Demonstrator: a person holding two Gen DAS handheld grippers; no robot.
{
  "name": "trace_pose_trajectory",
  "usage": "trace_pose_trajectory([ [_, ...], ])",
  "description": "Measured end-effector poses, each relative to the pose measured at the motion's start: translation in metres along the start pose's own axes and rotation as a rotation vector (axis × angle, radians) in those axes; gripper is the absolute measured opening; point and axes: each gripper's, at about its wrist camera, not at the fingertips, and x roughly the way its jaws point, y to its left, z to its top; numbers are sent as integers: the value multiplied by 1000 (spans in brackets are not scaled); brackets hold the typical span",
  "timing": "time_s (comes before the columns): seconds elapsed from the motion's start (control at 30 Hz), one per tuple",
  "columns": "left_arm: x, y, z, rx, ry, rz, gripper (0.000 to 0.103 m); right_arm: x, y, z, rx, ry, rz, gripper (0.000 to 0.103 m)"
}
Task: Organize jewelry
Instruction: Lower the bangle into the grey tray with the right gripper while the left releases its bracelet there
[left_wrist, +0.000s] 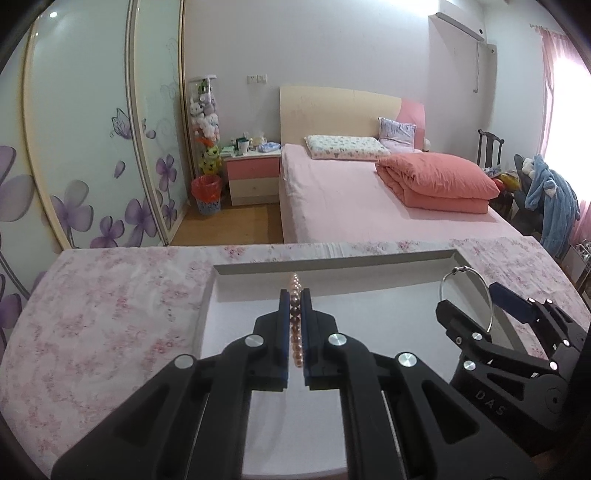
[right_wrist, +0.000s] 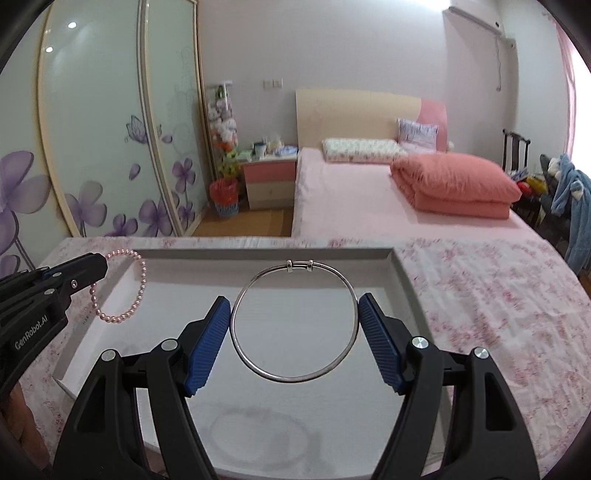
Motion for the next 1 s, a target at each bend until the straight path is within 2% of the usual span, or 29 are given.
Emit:
trace_pose_trajectory([
  [0.27, 15, -5, -10, 13, 40, -10, 8, 12, 6, -5, 4, 65, -1, 72],
  [0.33, 12, -3, -10, 14, 30, 4, 12, 8, 5, -5, 2, 54, -13, 77],
  [0.37, 10, -1, -9, 9, 26, 7, 17, 6, 4, -3, 4, 46, -18, 78],
  [0.4, 7, 3, -8, -3, 19, 13, 20, 3, 2, -2, 9, 36, -20, 78],
  [0.67, -21, 30, -6, -68, -10, 51, 21, -26, -21, 5, 60, -12, -32, 78],
  [1.0, -72, 51, -42, -75, -2, 57, 27, -77, -40, -15, 59, -32, -39, 78],
])
